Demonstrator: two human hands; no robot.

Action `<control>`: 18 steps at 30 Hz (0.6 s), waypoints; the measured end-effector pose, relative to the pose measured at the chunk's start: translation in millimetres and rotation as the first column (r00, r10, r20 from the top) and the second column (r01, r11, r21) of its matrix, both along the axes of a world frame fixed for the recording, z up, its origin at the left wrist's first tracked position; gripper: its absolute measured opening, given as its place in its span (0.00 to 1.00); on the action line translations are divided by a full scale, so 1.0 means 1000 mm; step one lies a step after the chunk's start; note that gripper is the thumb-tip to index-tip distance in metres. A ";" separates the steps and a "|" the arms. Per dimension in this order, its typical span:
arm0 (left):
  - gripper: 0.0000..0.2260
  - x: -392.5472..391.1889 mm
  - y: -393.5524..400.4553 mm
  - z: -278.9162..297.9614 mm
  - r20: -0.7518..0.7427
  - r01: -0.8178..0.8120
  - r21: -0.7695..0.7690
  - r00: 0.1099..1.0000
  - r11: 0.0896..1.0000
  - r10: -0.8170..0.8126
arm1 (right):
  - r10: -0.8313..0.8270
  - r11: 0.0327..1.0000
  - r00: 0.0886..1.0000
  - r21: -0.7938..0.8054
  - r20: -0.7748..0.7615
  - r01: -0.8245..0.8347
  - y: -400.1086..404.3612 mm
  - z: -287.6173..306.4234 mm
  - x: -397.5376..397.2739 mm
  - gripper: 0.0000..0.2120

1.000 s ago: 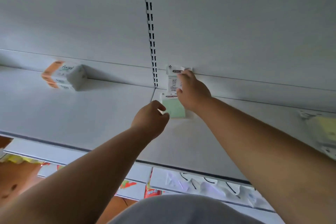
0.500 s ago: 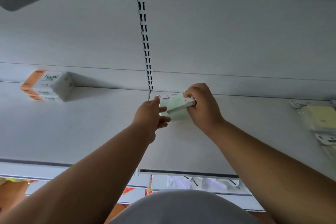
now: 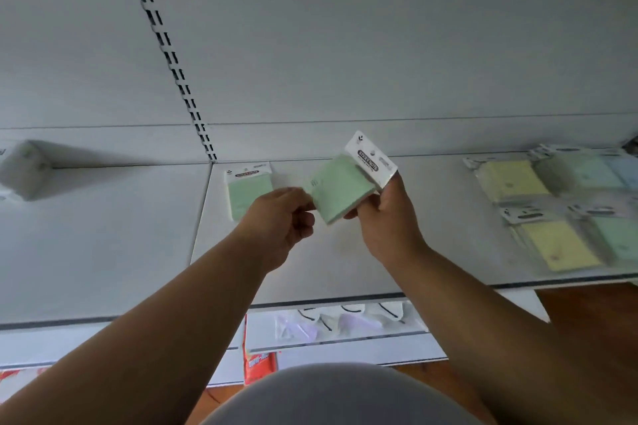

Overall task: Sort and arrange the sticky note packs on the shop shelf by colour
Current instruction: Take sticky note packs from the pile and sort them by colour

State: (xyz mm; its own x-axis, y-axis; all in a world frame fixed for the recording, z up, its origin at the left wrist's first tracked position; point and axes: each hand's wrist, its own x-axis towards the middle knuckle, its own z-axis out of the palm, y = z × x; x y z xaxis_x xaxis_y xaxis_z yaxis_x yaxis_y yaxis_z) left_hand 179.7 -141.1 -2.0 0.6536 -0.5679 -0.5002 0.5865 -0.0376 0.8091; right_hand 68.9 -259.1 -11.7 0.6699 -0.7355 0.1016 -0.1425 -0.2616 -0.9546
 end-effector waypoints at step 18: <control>0.04 -0.245 -0.160 -0.007 0.504 0.291 0.443 0.701 0.848 -0.504 | -0.337 0.942 0.917 -0.062 -0.213 0.331 -0.175 0.011 -0.248 0.10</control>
State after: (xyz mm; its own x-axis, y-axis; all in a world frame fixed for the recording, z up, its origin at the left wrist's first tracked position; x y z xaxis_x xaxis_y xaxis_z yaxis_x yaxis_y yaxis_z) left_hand -65.2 -301.0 -9.2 0.6187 -0.7290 -0.2928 -0.1260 -0.4600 0.8789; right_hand -179.0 -433.8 -1.2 0.3935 -0.9193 0.0016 -0.4290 -0.1852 -0.8841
